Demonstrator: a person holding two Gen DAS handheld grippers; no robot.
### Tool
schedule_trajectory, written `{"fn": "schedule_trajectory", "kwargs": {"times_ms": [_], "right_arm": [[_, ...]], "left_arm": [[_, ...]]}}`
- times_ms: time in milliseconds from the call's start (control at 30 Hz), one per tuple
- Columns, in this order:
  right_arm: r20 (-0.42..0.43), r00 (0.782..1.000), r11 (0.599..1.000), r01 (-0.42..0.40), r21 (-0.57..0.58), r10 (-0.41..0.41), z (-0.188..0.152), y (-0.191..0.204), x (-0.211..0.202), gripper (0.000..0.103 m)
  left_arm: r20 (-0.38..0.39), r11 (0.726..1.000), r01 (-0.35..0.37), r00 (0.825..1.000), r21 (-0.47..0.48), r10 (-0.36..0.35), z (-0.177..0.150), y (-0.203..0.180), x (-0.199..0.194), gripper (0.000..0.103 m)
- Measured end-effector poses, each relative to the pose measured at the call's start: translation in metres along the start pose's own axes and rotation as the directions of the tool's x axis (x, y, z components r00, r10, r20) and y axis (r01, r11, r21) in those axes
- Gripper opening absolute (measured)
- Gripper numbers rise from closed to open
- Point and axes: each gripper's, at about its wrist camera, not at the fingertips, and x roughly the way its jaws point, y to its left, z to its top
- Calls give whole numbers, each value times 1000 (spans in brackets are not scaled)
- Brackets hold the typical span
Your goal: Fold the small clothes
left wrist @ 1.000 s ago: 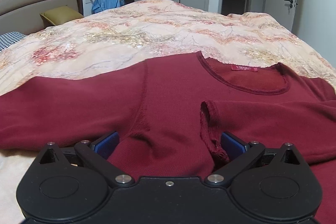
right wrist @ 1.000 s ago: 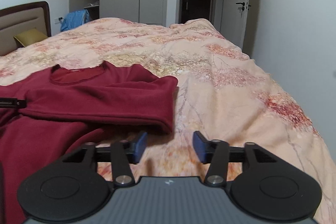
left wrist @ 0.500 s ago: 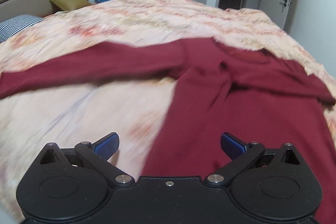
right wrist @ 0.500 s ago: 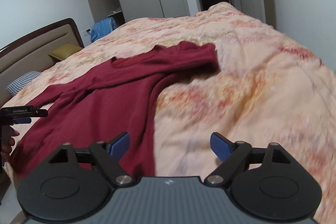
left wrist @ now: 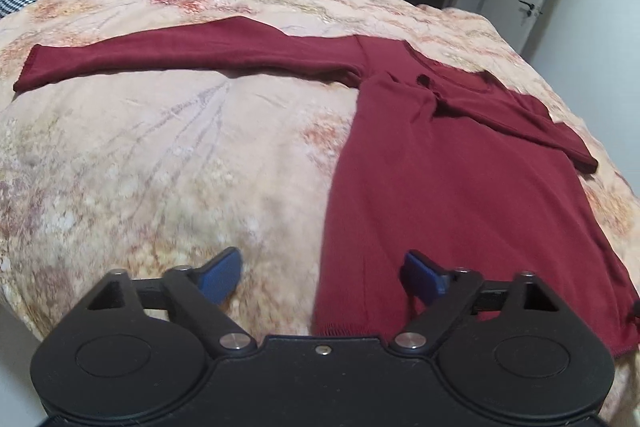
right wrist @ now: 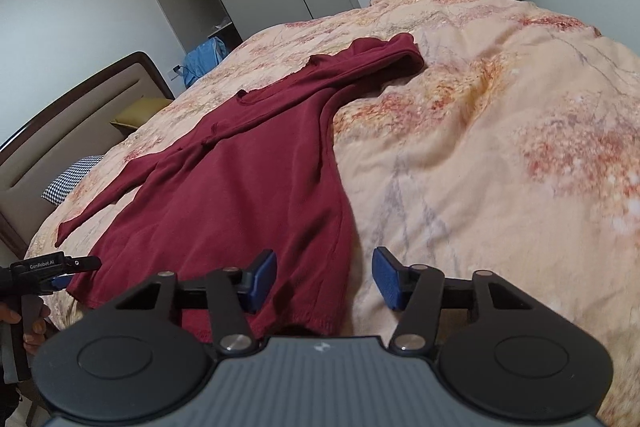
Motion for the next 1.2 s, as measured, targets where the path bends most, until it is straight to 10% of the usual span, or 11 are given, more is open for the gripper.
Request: {"fn": "schedule_trajectory", "kwargs": {"times_ms": [133, 367, 700, 1000, 1200], "right_arm": [[-16, 1000, 1000, -3, 10, 4, -6, 3, 2, 27], [1, 1000, 1000, -13, -8, 13, -8, 8, -4, 12], [63, 997, 998, -44, -49, 47, 10, 19, -62, 8], [-54, 997, 997, 48, -56, -51, -17, 5, -64, 8], [-74, 995, 995, 61, -84, -67, -21, 5, -54, 16]], "left_arm": [[-21, 1000, 10, 1000, -18, -11, 0, -2, -6, 63], [-43, 999, 43, 998, -1, -43, 5, -20, -21, 7], [41, 994, 106, 994, -8, -105, -2, -27, -86, 4], [-56, 990, 88, 994, -111, -95, -53, -11, -63, 5], [-64, 990, 77, 994, -118, -85, -51, -6, -56, 25]]}}
